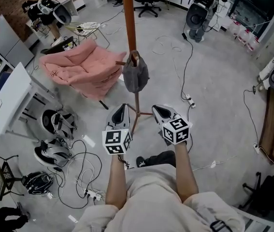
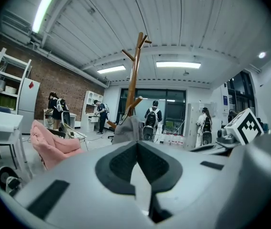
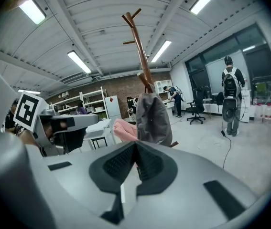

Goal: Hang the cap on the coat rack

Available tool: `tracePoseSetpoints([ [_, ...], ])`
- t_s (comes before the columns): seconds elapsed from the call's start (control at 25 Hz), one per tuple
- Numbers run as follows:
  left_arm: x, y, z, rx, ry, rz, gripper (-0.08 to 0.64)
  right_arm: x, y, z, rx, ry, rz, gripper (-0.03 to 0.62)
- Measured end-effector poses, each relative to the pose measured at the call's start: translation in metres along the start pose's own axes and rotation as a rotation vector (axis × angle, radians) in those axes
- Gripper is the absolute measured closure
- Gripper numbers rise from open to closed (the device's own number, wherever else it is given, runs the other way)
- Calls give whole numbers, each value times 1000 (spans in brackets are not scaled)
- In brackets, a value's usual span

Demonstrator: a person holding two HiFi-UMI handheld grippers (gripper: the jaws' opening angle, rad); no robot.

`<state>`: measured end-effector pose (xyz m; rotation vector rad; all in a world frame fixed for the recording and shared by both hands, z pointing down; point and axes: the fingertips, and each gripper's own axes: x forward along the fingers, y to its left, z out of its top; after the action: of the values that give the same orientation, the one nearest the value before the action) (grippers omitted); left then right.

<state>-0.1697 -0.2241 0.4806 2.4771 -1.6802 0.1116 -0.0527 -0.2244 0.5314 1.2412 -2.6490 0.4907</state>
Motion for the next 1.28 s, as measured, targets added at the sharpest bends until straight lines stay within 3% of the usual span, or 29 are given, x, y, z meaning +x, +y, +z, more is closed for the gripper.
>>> tracePoseSetpoints([
  [0.68,-1,15,-8,-16,1,30,552,3,7,-5,9,6,18,588],
  [0.88,0,6,-20,2,-5,8,552,-4,8,-4,-45,4,18,588],
  [1.28,-3,-1,-25,32,-1,-21,552,-5,7,-12,-48,18,20,588],
])
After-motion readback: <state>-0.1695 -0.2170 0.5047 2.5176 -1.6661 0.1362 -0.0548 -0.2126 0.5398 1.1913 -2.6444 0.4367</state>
